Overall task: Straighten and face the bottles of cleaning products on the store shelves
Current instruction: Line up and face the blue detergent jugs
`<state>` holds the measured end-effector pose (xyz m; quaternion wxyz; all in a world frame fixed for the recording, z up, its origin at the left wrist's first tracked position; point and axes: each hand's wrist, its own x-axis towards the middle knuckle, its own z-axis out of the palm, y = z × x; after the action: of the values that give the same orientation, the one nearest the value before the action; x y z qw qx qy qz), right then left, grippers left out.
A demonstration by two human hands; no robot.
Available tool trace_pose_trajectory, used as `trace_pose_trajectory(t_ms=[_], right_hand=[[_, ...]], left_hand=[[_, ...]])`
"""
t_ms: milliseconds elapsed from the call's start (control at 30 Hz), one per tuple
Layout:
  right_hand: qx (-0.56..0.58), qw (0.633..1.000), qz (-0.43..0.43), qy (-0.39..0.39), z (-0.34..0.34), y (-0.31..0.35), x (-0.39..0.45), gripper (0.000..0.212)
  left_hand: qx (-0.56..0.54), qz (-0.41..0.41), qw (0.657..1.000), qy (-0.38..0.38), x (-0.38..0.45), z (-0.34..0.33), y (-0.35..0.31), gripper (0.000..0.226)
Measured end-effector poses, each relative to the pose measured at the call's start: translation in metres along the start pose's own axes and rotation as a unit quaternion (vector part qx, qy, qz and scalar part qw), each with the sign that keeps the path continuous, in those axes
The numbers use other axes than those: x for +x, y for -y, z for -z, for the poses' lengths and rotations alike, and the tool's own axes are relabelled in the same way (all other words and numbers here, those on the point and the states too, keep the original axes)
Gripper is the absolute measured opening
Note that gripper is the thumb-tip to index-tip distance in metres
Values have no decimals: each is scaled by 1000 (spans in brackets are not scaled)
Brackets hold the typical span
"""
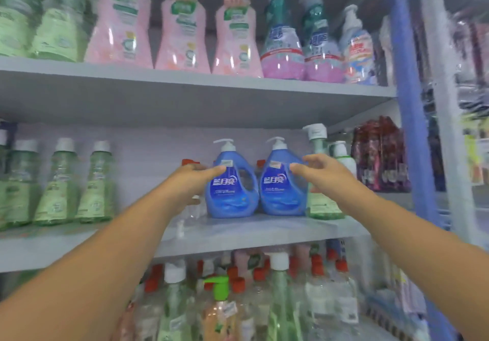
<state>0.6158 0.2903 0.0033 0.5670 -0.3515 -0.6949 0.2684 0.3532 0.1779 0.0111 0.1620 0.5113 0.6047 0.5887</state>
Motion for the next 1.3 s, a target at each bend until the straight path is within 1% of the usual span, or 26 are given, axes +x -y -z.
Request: trace_pose_trajectory(t_ms=[67,100,167,233,267,300,367,433,533,600,633,700,767,800,833,867,933,967,1000,1033,1100,1133,1200,1300], right_hand=[[-54,997,17,-58,25,-17,13,61],[-72,995,11,-64,34,-25,19,66],[-98,994,-21,-31,43,-39,28,71],[-129,991,-44,14,43,-52,33,61],[-152,987,-44,17,42,-56,33,56],[-169,985,-37,13,40,-58,34,51],[-153,988,-21,18,35,-61,34,45],[-100,994,-6,52,25,-60,32,43],[-40,994,10,105,4,-53,26,43],[-21,990,26,139,-10,-47,22,43],[-3,986,31,163,-16,-46,22,39],[16,975,40,218,-24,-46,24,33],[17,973,45,226,-23,-48,31,38],[10,978,50,200,-19,-49,36,47],[-1,986,59,154,-14,-51,42,54],[-14,992,71,98,-9,-55,49,55],[-32,995,97,10,0,-62,62,47],[-45,993,105,-12,2,-65,68,44],[-64,992,106,-22,2,-69,73,46],[-87,991,95,-19,0,-73,78,56],[-104,994,36,23,-5,-77,84,78],[-86,995,6,46,-9,-79,85,83],[-42,996,-27,69,-18,-83,88,79],[-15,996,-41,74,-22,-89,96,72]], left_hand=[[2,1,1000,-5,1,-24,-4,34],[1,4,1000,-8,1,-34,-6,34],[3,13,1000,-9,-1,-56,-11,31],[13,19,1000,-2,-3,-76,-18,24],[13,23,1000,5,-2,-86,-20,26],[10,24,1000,12,-2,-96,-22,32],[4,29,999,20,-1,-113,-26,62],[10,28,999,27,-2,-127,-29,76],[12,24,999,22,-1,-142,-31,79],[2,22,1000,7,2,-146,-31,71],[0,21,1000,0,5,-145,-30,65],[15,18,1000,-10,7,-138,-28,52],[47,19,999,-13,9,-123,-27,44],[65,22,998,-12,10,-113,-27,42],[85,26,996,-12,12,-103,-27,40],[108,30,994,-14,13,-91,-27,35],[147,42,988,-20,15,-63,-26,24],[163,50,985,-26,16,-48,-25,22],[177,59,982,-34,15,-32,-24,21],[188,70,979,-45,14,-17,-22,23],[197,92,974,-66,12,11,-16,27],[198,99,972,-78,12,24,-11,31],[203,111,967,-104,10,49,0,42],[209,126,958,-149,9,74,14,65]])
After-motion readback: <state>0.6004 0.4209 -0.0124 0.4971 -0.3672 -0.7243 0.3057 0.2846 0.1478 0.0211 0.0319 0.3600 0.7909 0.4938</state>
